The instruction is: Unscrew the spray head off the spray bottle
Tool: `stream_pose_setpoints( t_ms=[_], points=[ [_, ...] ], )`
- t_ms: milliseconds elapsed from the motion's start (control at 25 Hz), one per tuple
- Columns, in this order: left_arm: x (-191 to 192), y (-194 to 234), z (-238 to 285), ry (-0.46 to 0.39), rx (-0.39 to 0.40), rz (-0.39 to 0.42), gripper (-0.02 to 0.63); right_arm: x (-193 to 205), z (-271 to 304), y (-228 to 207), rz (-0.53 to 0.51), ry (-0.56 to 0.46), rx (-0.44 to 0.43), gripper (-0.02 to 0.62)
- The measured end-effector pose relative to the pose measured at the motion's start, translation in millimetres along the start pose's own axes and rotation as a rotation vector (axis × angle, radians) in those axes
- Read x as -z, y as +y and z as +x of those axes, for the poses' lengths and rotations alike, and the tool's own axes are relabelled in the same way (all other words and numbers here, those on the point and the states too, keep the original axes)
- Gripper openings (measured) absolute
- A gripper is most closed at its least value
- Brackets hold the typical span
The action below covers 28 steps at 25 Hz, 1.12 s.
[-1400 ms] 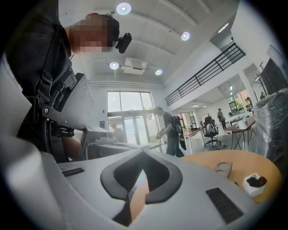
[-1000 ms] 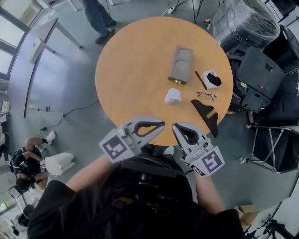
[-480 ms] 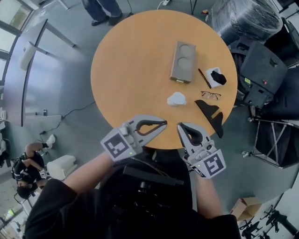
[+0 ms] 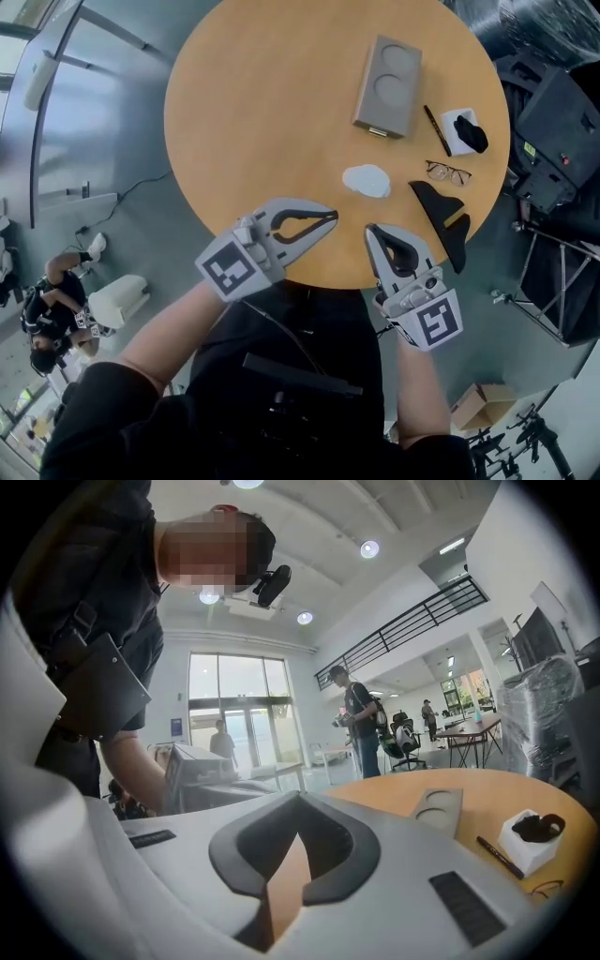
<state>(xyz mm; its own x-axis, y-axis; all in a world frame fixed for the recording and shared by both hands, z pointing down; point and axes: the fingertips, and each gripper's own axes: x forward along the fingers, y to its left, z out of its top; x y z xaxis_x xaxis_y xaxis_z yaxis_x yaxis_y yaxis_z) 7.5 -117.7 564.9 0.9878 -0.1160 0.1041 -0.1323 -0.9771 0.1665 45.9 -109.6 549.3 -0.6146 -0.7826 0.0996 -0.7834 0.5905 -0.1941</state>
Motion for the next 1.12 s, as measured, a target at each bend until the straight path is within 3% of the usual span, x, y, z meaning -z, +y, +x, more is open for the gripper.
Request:
stream_pose_setpoints(
  t_ms=[240,280,480,640,800,1120],
  points=[
    [96,30,16,0.031,-0.055,-0.049,0.016,66,16,-26,0.008,0.024,-0.012,0.017],
    [110,35,18,0.038,-0.065,-0.050,0.040,76,21,-28,0.012,0.028,-0.013,0.017],
    [163,55,32,0.081,-0.136,-0.019,0.043,127,28,-33,0.042,0.082,-0.038,0.017],
    [192,68,45,0.090,-0.194,-0.001,0.158,157,30,-39,0.062,0.092,-0.053,0.017],
    [214,74,62,0.095,-0.190,0.040,0.274,180,34,-45,0.042,0.106,-0.067,0.017],
    [234,82,95,0.096,-0.169,0.044,0.324,196,29,-55,0.064,0.085,-0.080,0.017]
  ],
)
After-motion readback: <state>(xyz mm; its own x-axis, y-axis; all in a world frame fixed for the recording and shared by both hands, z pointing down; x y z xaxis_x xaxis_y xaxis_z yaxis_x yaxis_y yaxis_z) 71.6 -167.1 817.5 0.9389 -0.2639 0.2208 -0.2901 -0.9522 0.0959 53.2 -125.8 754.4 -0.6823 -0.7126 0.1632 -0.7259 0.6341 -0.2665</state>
